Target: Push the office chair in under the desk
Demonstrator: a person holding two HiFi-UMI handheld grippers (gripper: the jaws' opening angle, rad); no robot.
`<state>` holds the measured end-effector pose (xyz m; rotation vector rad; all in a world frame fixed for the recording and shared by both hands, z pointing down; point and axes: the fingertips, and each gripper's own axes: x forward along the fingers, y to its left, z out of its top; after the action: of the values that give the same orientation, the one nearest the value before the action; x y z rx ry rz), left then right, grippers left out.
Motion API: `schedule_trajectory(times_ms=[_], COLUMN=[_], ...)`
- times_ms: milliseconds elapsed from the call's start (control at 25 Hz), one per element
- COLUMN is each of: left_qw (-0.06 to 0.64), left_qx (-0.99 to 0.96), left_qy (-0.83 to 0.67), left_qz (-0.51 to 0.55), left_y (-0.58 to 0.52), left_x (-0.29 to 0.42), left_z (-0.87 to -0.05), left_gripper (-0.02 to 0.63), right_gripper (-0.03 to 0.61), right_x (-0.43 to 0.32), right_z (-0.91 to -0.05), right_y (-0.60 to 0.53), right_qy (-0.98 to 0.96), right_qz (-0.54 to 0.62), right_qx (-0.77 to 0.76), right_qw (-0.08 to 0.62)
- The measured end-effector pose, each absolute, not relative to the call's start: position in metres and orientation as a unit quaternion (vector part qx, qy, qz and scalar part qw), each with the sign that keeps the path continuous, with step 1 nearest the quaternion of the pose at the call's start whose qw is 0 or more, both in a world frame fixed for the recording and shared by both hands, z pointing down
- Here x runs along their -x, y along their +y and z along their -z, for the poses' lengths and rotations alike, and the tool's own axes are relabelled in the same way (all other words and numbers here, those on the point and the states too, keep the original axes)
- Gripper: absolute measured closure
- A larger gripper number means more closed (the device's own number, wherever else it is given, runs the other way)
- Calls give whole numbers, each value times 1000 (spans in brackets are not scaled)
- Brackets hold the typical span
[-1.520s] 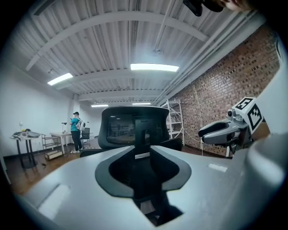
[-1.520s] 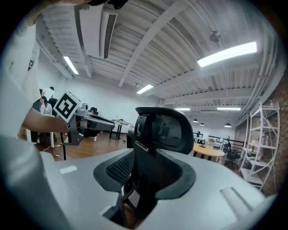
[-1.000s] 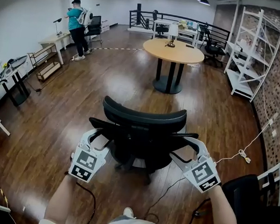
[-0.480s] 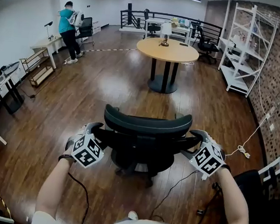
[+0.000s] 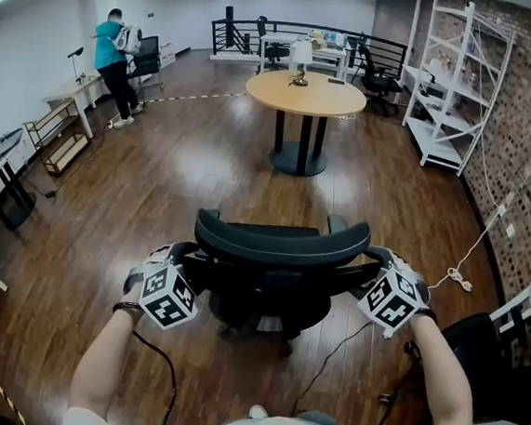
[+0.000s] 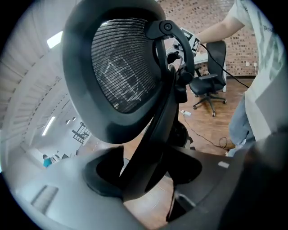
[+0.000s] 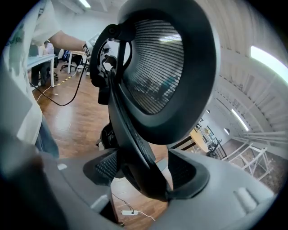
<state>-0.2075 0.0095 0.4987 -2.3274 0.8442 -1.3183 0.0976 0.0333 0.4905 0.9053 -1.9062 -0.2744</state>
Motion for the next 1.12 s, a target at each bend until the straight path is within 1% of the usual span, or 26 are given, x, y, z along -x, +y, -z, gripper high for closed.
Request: schedule_trajectory(times_ms=[560,1120], left_qw=[167,163], left_qx=[816,817], left_qy=[294,286], left_qz=[469,473], left_y=[-20,-134], left_x=[205,184], left_z=[-496,-497], left_gripper=[316,316], right_gripper=[273,275], right_x=[-93,-113], right_z=[-492,-489], right_y=[10,-97], right_qy=[-771,-769], right_qz=[138,151], right_qx=[-395,-404], right_qw=[481,471])
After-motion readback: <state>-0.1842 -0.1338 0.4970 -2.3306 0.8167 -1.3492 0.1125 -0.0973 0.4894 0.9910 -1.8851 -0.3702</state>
